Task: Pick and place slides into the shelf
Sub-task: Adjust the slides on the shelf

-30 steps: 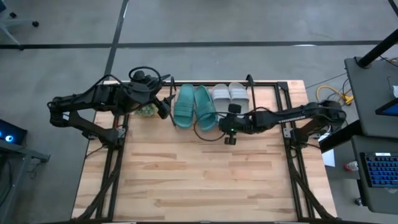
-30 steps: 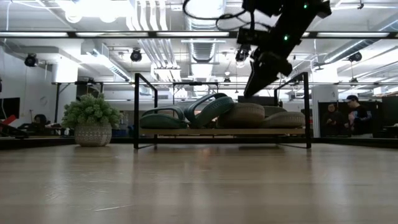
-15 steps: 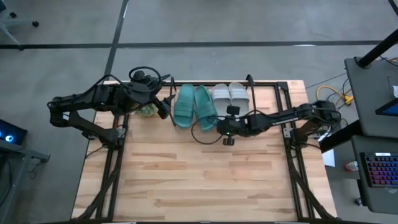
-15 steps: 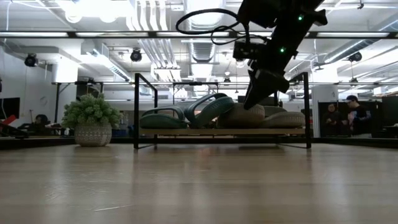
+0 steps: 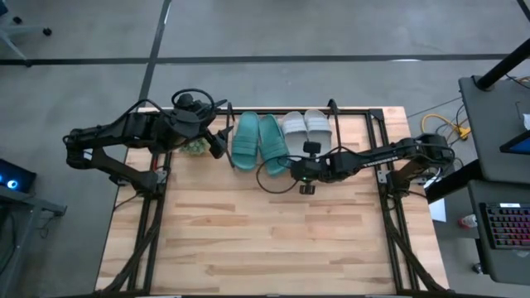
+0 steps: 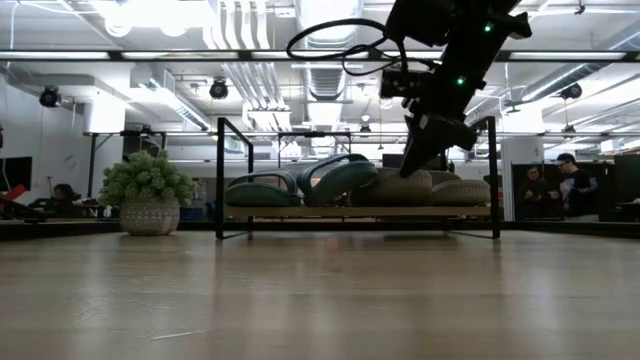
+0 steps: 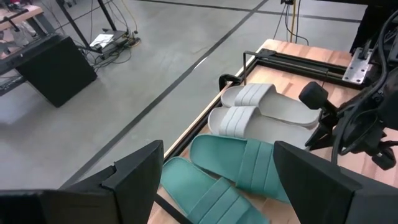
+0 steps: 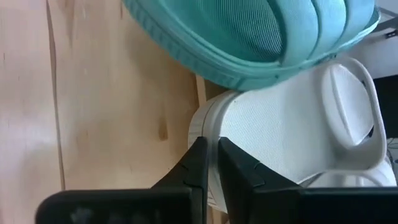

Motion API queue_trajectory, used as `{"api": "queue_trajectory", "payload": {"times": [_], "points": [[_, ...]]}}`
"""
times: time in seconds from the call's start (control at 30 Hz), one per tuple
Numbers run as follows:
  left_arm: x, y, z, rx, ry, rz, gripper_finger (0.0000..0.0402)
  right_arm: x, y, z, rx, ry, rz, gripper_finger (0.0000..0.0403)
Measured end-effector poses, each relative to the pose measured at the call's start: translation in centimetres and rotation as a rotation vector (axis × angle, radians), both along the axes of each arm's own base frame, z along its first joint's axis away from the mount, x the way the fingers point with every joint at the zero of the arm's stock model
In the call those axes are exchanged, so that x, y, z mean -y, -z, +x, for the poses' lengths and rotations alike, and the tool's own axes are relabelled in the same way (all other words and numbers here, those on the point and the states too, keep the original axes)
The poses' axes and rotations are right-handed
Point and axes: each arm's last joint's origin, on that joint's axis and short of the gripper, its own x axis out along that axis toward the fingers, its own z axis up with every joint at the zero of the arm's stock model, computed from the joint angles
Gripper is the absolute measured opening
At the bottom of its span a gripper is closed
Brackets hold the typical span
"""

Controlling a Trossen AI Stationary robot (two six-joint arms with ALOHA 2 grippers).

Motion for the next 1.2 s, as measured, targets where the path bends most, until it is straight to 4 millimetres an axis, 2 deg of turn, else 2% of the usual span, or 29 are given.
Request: {"api": "queue_trajectory", "payload": {"times": [0.33,0.6,0.73,1.0,1.2], "points": [[0.0,0.0,0.0,0.000,0.000,0.000,0.0288,-0.1,0.2,-0.4,-0.051,-0.007,-0.004,0.0018],[0.0,0.1,-0.1,-0.014,-0.002,-0.004,0.0288,-0.2,-0.1,-0.3,-0.026,0.023,0.009,0.0028],[0.0,0.1,-0.1,-0.014,-0.002,-0.004,0.0288,-0.2,-1.1,-0.4,0.017,0.064,0.023,0.0061],[0.0,0.1,-0.1,-0.014,-0.001,-0.004,0.0288,-0.3,-2.7,-0.5,0.042,0.098,0.038,0.0157],[0.0,0.1,-0.1,-0.014,-0.002,-0.004,0.0288,-1.1,-5.4,1.3,0.210,-0.040,-0.002,0.0186]]}}
